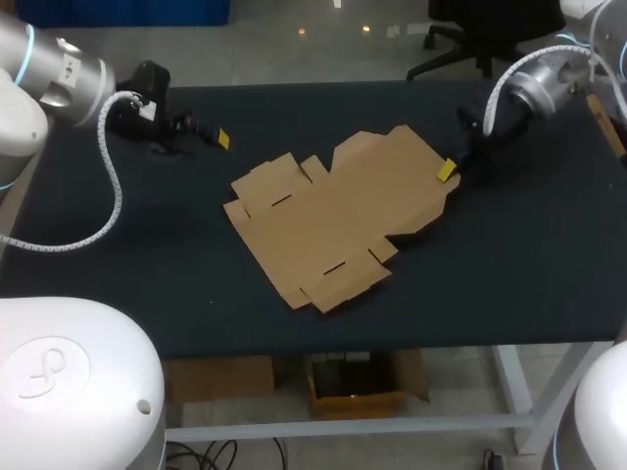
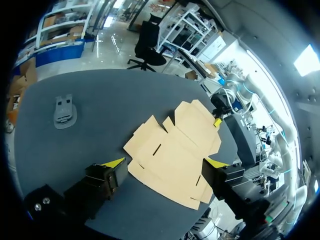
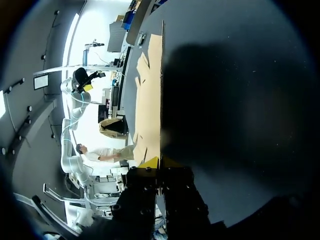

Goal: Assemble the packaging by folding the flat box into shape, placing the metal phone stand inside, and closing the box properly

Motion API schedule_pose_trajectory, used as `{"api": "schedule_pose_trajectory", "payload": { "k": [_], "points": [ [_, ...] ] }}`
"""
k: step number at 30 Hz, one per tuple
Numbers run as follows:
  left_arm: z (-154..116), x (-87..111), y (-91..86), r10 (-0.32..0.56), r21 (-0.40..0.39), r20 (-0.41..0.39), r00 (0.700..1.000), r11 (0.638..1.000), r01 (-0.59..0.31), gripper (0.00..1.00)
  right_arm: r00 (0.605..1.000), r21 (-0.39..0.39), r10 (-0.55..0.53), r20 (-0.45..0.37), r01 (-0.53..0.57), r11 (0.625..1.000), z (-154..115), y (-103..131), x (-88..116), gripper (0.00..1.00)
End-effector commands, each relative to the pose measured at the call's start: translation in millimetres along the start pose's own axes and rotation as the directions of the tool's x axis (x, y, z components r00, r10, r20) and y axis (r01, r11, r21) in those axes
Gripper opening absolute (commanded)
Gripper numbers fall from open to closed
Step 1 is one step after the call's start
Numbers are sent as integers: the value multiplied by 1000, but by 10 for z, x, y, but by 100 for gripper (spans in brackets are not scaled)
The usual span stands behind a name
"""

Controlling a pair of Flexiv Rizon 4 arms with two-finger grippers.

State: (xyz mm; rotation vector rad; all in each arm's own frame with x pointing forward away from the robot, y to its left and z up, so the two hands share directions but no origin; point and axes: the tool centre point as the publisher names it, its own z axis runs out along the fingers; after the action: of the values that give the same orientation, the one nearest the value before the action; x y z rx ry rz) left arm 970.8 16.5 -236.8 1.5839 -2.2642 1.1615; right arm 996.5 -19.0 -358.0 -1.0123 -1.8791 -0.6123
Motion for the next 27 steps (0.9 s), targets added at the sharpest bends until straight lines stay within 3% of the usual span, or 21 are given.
{"api": "schedule_pose_trajectory", "payload": {
  "k": [1, 11, 19, 27],
  "points": [
    [0, -15, 21, 0, -4, -1, 1000, 1000, 0, 100, 999, -21, 36, 32, -36, 999, 71, 11, -50, 100],
    [-4, -37, 23, -2, -5, 0, 1000, 1000, 2, 100, 976, -155, 135, 169, -109, 982, -129, -2, -32, 100],
    [-3, -65, 12, -8, -5, 0, 1000, 1000, 8, 100, 966, -239, 170, 193, -122, 963, -265, -92, -9, 100],
    [9, -77, 6, -1, -5, 2, 1000, 1000, 1, 100, 950, -396, 236, 202, -141, 907, -341, -229, 65, 100]
  ]
}}
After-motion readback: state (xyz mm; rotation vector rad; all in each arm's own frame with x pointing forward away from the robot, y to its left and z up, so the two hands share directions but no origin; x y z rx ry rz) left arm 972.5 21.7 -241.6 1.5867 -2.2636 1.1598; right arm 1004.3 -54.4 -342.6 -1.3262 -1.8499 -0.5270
